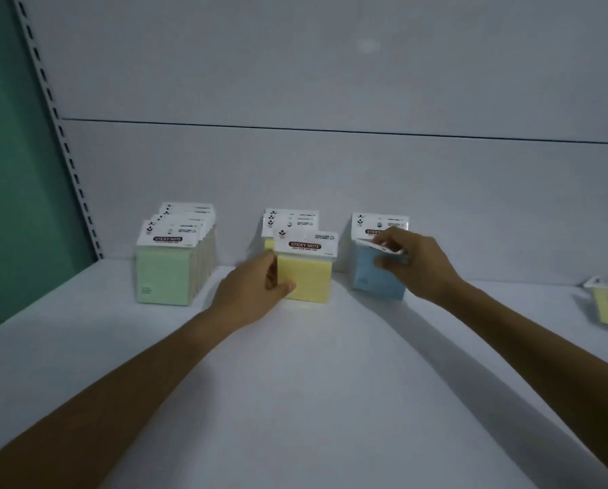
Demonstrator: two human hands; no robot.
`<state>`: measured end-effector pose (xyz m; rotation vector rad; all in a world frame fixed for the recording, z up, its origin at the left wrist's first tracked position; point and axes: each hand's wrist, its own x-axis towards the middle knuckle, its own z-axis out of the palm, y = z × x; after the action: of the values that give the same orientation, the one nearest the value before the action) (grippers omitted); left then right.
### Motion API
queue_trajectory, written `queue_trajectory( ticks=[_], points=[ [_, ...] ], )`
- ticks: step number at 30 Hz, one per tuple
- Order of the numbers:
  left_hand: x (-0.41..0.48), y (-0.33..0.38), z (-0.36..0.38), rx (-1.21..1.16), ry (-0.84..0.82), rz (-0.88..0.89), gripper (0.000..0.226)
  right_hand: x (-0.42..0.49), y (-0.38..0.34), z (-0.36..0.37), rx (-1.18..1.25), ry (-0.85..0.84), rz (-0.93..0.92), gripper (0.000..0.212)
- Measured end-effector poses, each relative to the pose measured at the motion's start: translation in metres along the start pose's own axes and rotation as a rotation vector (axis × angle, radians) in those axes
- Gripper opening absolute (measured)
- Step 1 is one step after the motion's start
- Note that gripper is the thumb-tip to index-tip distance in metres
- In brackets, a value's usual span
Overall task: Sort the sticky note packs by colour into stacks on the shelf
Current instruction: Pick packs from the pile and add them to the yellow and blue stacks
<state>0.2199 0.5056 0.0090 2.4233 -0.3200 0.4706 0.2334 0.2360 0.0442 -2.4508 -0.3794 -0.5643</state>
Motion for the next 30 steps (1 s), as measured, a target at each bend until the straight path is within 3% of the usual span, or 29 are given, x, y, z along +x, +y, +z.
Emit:
queue_trajectory(
  ticks=[5,8,11,13,16,19,23,28,30],
  points=[
    [0.013,-0.018,0.009,-0.066,0.099,0.053,0.03,-0.008,0.002,0.026,-0.438,0.162,-0.137,0.031],
    [0.015,-0.02,0.014,-0.049,0.121,0.075,0.032,-0.017,0.006,0.035,-0.495,0.253,-0.136,0.043],
    [0.015,-0.022,0.016,-0.007,0.126,0.107,0.031,-0.022,0.007,0.046,-0.469,0.294,-0.084,0.059],
    [0.014,-0.024,0.018,-0.002,0.131,0.118,0.031,-0.021,0.008,0.051,-0.373,0.347,0.017,0.082],
    [0.015,-0.026,0.018,-0.055,0.126,0.093,0.029,-0.019,0.015,0.048,0.013,0.372,0.285,0.11],
    [0.017,-0.029,0.018,-0.136,0.143,0.048,0.026,-0.018,0.025,0.044,0.331,0.316,0.529,0.104],
    [0.018,-0.03,0.018,-0.19,0.171,-0.002,0.024,-0.017,0.029,0.043,0.325,0.237,0.533,0.077],
    [0.016,-0.028,0.016,-0.103,0.247,-0.065,0.025,-0.017,0.023,0.042,0.169,0.557,0.441,0.076],
    [0.015,-0.026,0.015,-0.034,0.259,-0.067,0.026,-0.017,0.02,0.043,0.059,0.577,0.372,0.073]
  ],
)
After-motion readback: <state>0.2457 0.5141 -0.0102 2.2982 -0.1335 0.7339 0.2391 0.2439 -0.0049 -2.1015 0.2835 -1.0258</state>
